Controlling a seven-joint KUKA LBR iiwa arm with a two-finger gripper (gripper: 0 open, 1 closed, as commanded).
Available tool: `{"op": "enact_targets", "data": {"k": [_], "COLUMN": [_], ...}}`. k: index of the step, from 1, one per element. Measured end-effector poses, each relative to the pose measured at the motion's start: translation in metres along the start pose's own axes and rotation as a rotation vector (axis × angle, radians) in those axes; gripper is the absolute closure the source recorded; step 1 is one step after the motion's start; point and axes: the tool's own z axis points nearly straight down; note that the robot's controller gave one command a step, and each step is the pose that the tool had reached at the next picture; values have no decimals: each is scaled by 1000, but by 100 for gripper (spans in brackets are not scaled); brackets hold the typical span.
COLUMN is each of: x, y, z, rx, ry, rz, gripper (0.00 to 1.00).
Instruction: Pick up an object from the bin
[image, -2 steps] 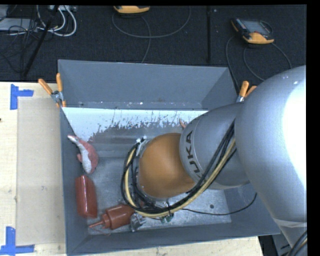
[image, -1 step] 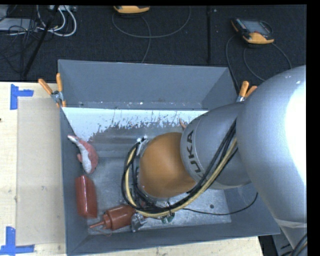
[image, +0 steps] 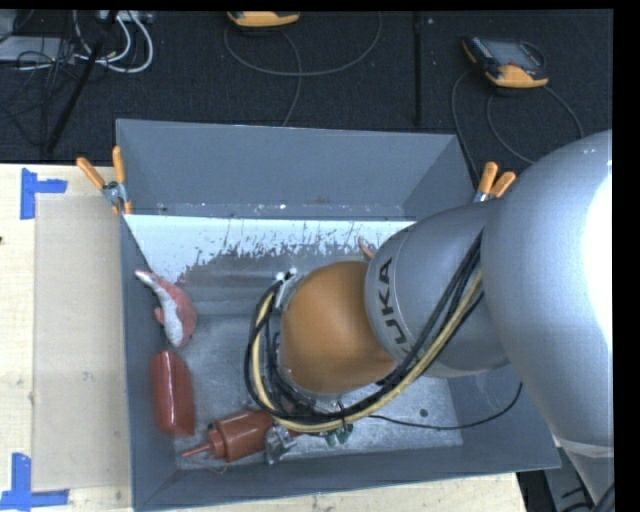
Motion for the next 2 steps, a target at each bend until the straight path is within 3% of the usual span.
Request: {"op": "enact_targets", "data": {"k": [2], "x": [0], "y": [1], "z": [-31], "rx": [0], "ry": [0], "rz": [0], "gripper": [100]}}
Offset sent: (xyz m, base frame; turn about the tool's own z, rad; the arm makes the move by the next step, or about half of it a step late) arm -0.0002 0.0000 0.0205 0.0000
